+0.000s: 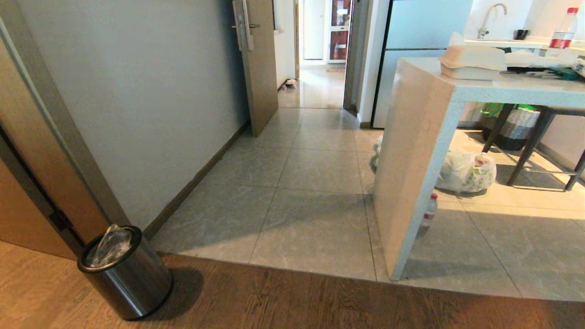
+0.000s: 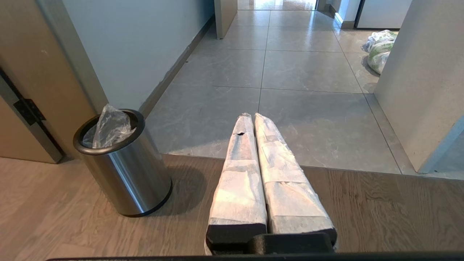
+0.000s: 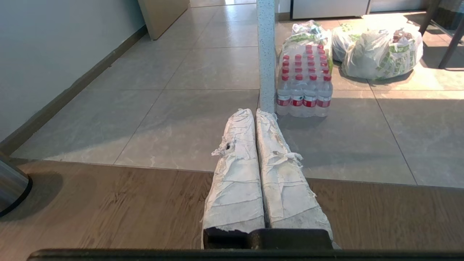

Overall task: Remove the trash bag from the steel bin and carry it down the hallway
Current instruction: Place the outer trash can on the ground

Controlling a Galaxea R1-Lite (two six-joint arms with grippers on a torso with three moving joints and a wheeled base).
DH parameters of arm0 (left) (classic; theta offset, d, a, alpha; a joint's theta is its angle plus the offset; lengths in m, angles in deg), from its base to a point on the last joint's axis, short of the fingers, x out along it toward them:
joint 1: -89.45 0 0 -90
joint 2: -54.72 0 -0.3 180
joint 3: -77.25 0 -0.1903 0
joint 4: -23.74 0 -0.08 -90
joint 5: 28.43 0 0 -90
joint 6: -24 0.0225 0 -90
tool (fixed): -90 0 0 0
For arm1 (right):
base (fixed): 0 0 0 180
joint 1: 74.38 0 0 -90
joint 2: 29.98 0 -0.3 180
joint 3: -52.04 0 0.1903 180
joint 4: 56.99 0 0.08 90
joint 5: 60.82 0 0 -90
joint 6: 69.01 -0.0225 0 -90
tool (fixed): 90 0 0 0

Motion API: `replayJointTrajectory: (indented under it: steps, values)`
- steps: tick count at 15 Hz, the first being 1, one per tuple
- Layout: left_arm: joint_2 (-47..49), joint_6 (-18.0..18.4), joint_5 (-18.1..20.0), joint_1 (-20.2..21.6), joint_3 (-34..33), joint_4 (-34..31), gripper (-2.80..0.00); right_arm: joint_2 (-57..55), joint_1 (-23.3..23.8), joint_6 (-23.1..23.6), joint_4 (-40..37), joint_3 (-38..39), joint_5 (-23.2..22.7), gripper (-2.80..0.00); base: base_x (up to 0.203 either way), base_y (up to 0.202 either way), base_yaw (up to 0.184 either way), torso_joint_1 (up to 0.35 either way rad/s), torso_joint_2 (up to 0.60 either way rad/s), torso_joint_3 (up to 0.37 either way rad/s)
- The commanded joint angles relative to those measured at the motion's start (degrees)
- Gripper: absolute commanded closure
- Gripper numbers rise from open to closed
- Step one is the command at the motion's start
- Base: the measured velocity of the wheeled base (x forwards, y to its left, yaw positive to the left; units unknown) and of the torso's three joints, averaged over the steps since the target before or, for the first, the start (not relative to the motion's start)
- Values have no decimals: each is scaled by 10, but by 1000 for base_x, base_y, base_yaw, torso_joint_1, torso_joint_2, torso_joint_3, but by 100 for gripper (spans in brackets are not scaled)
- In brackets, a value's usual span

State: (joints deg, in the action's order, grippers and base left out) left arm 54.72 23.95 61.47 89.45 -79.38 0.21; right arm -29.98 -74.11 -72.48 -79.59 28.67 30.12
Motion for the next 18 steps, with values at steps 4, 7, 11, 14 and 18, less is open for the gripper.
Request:
replayJointTrajectory:
  steps: [4,7,11,14,18]
  values:
    - [0,0,-1,0,0,0,0,0,0,0,0,1,0,0,0,0,0,0,0,0]
    - [0,0,0,0,0,0,0,0,0,0,0,1,0,0,0,0,0,0,0,0]
    - [0,0,-1,0,0,1,0,0,0,0,0,1,1,0,0,0,0,0,0,0]
    - [0,0,-1,0,0,0,0,0,0,0,0,1,1,0,2,-6,68,1,-1,0]
    - [0,-1,-1,0,0,1,0,0,0,0,0,1,1,0,1,-8,174,3,2,2]
